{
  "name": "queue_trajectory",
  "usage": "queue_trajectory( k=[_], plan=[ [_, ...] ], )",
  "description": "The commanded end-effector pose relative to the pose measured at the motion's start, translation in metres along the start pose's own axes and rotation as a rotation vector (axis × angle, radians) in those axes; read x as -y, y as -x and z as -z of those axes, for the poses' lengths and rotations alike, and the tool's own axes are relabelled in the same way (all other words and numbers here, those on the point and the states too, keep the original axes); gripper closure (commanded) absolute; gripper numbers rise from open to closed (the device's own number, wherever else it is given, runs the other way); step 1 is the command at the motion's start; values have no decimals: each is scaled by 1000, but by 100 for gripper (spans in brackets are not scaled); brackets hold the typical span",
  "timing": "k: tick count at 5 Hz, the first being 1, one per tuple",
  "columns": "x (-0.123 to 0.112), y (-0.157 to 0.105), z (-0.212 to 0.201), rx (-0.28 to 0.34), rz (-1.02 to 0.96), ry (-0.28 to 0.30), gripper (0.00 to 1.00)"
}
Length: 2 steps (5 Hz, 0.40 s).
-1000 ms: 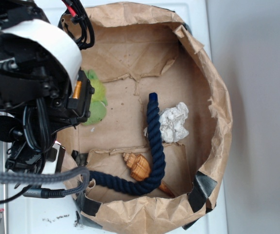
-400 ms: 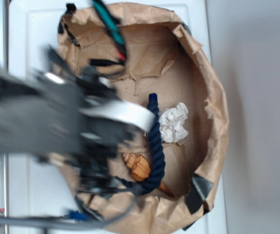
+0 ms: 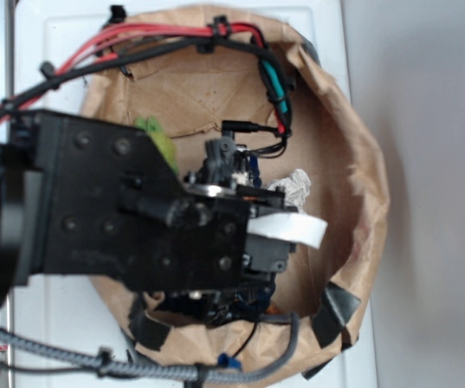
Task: Grab the shell.
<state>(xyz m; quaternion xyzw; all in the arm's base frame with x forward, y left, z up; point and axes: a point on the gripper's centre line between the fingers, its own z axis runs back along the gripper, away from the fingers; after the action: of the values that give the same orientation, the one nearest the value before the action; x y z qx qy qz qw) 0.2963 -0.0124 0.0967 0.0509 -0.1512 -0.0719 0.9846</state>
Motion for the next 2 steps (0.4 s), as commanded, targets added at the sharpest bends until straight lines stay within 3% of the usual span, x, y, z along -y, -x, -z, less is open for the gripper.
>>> queue_trajectory(
  k=[1,2],
  plan=[
    [-13,-7,-16,57,10,77,0],
    [-2,2,-5,74,49,81,0]
  ],
)
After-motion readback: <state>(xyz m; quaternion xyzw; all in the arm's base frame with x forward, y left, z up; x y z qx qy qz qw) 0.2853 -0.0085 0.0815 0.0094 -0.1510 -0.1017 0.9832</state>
